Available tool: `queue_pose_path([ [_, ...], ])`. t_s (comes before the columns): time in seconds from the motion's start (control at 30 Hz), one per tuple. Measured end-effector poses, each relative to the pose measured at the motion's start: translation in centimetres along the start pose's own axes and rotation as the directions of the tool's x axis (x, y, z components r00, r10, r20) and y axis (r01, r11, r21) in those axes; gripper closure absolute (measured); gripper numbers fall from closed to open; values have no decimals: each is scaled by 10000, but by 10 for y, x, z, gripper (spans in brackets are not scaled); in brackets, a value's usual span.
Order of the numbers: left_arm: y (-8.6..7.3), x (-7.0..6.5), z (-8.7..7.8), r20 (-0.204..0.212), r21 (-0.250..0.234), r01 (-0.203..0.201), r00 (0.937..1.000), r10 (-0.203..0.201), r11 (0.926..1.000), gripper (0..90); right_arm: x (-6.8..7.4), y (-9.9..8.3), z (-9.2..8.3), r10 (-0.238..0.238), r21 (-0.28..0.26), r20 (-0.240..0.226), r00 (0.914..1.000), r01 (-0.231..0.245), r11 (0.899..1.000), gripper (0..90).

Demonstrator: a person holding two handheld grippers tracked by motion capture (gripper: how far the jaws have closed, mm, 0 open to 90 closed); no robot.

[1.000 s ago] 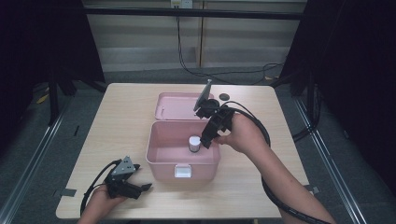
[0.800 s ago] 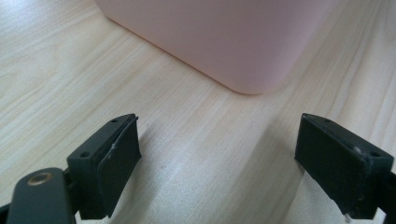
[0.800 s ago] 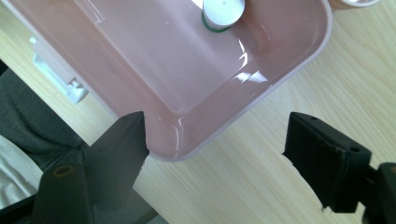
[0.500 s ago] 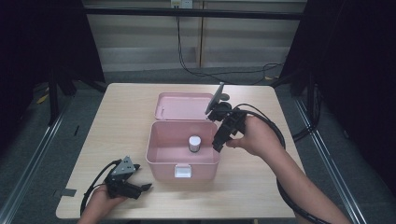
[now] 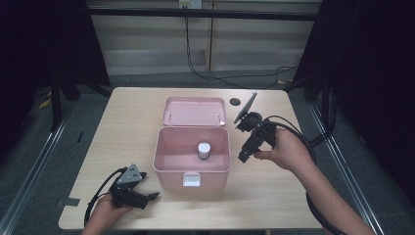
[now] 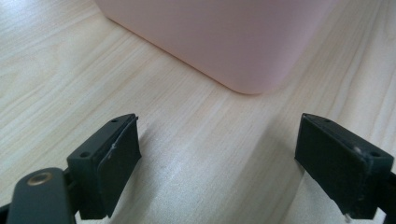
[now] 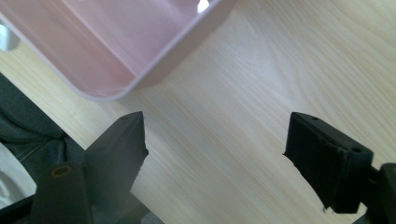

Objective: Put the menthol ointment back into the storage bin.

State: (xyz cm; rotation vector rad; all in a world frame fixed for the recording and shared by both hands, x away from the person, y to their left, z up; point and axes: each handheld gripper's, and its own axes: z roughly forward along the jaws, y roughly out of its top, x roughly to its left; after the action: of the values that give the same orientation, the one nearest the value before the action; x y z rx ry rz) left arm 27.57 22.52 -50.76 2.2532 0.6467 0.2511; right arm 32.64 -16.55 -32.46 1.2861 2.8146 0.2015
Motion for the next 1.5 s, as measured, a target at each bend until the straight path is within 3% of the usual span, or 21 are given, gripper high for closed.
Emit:
queue_pose_path([
  [0.43, 0, 0, 0, 28, 32, 6, 10000, -7, 10000, 134, -17, -25, 22, 288, -217, -178, 9994, -292, 9993, 195],
  [0.5, 0, 0, 0, 28, 31, 8, 10000, -8, 10000, 134, -19, -30, 25, 346, -277, 69, 9994, -344, 9990, 191],
  [0.67, 0, 0, 0, 28, 32, 3, 10000, -3, 10000, 134, -21, -37, 32, 335, -418, -82, 9994, -338, 9986, 192],
  [0.73, 0, 0, 0, 29, 32, 6, 10000, -6, 10000, 134, -21, -40, 37, 356, -376, 130, 9993, -351, 9987, 191],
  [0.8, 0, 0, 0, 25, 32, 1, 10000, -1, 10000, 134, -25, -47, 44, 487, -510, -208, 9986, -497, 9975, 192],
  [0.9, 0, 0, 0, 28, 32, 6, 10000, -6, 10000, 134, -28, -54, 53, 589, -485, -22, 9983, -589, 9971, 191],
  [1.03, 0, 0, 0, 28, 33, 3, 10000, -3, 10000, 134, -30, -61, 60, 690, -538, -152, 9975, -697, 9961, 194],
  [1.2, 0, 0, 0, 24, 32, -1, 10000, 1, 10000, 134, -32, -76, 69, 1021, -963, -411, 9939, -1056, 9897, 197],
  [1.5, 0, 0, 0, 27, 33, -3, 10000, 3, 10000, 134, -31, -93, 86, 1257, -1238, -278, 9917, -1282, 9840, 198],
])
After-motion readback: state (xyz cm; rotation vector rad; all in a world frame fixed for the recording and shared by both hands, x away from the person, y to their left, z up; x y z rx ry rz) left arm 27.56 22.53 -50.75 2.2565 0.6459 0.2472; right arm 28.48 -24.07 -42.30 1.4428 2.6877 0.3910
